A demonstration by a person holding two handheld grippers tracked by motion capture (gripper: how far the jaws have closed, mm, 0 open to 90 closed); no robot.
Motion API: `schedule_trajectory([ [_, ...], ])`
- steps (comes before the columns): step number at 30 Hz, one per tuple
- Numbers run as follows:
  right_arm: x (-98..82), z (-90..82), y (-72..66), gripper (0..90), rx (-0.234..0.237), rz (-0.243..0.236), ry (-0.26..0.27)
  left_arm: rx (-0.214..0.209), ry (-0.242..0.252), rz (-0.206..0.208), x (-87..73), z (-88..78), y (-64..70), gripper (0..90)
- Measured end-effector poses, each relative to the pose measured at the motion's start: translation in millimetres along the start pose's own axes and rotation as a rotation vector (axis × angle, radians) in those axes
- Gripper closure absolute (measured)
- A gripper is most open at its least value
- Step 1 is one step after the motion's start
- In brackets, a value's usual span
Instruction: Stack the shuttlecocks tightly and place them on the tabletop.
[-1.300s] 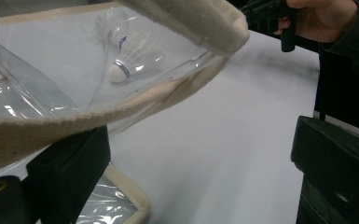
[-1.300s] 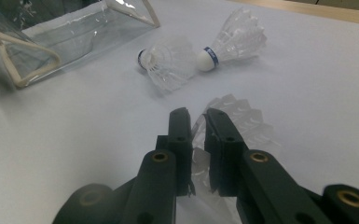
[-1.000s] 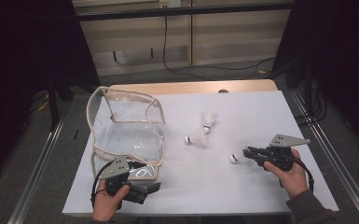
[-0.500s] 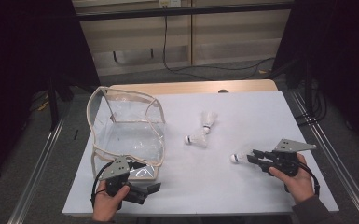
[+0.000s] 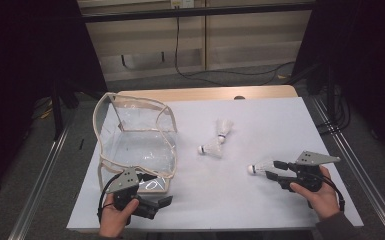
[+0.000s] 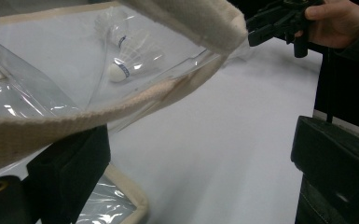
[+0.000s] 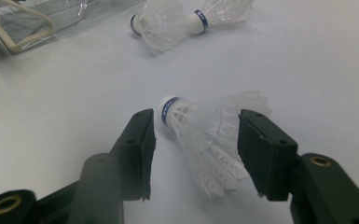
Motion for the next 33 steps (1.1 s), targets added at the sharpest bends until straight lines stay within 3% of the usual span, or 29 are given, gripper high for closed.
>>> schedule_trajectory([
  [7, -3.0, 2.2, -0.3, 36.2, -0.002, 0.012, -0.020, 0.000, 0.004, -0.001, 0.1, 0.2, 0.2, 4.8],
  [33, -10.0, 14.7, -7.7, 60.4, 0.057, 0.000, -0.065, 0.000, 0.008, -0.002, 0.8, 0.5, -0.7, 4.7],
])
Point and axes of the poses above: each handheld gripper's, and its own axes: z roughly forward along the jaws, x roughly out of its top, y roughly to its right, the point moved 10 cm from there along z, roughly forward along the jaws, and after that the axes turned 2 degrees about x, right-handed, at the moved point
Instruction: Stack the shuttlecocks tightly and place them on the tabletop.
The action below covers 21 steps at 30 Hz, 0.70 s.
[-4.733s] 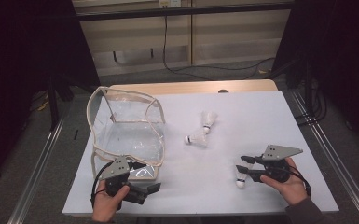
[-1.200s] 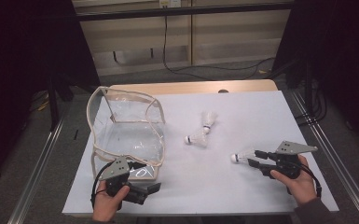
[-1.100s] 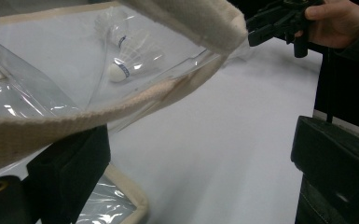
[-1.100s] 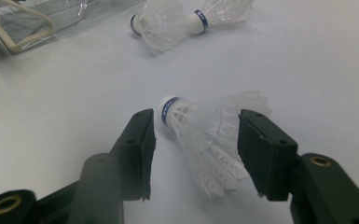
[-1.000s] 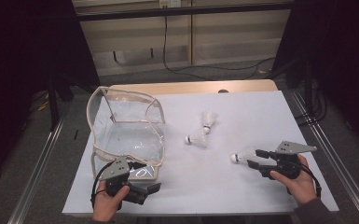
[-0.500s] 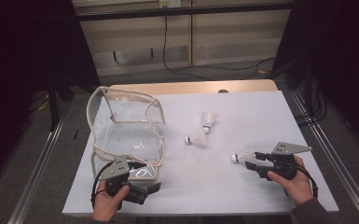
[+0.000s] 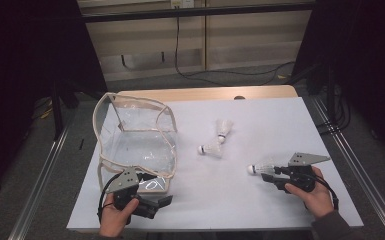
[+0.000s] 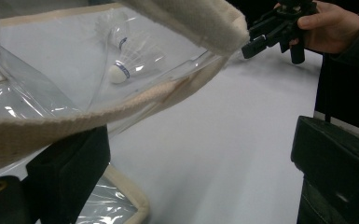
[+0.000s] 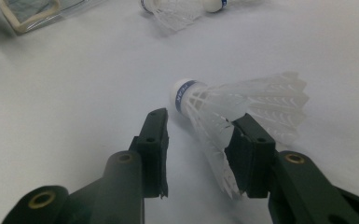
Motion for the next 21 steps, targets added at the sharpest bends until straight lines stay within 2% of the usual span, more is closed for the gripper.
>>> schedule_trajectory([
  [11, -0.8, 1.5, -1.7, 74.8, 0.031, 0.007, -0.014, -0.002, -0.001, 0.000, 0.1, -0.1, -0.3, 4.7],
  [16, -1.5, 1.9, -3.3, 86.6, 0.049, 0.006, -0.018, -0.003, -0.003, 0.003, 0.0, -0.4, -0.5, 4.7],
  [21, -1.2, 1.4, -3.7, 89.2, 0.061, 0.013, -0.019, -0.006, -0.002, 0.003, 0.2, -0.6, -0.9, 4.8],
])
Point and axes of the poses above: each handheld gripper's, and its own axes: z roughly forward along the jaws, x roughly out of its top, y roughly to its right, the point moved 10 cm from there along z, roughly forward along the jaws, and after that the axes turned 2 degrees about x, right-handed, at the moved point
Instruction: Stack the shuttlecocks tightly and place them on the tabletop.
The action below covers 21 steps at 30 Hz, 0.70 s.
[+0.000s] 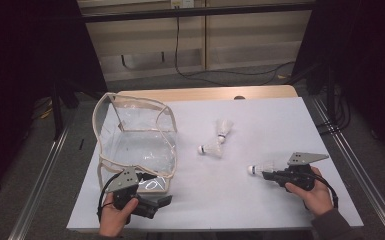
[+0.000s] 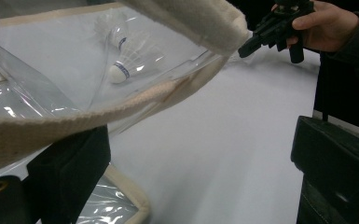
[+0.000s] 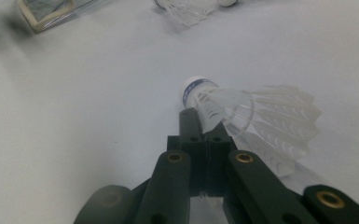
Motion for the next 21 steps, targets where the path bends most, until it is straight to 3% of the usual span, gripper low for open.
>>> schedule_trajectory([
  [21, 23.1, 0.1, 4.0, 89.8, -0.016, 0.013, 0.048, -0.001, -0.001, 0.005, -0.3, 0.0, -0.1, 4.8],
])
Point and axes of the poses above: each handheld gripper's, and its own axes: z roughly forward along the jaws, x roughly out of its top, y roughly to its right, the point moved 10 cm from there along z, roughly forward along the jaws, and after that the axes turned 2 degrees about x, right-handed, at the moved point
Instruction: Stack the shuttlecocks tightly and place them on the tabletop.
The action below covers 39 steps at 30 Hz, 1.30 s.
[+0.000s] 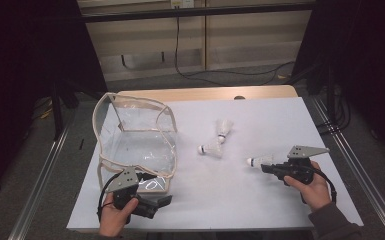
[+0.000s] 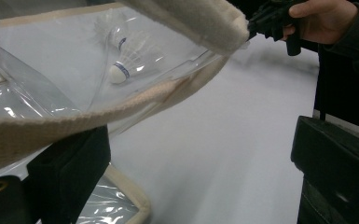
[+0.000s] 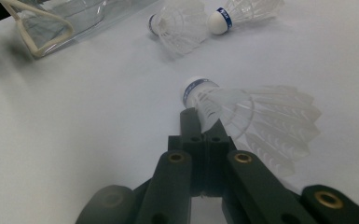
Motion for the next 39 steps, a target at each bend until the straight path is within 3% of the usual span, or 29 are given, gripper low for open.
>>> schedule_trajectory([
  [39, 28.6, 22.6, 5.6, 89.8, 0.000, -0.011, 0.008, -0.004, 0.006, 0.000, -0.4, -0.1, 1.4, 4.7],
])
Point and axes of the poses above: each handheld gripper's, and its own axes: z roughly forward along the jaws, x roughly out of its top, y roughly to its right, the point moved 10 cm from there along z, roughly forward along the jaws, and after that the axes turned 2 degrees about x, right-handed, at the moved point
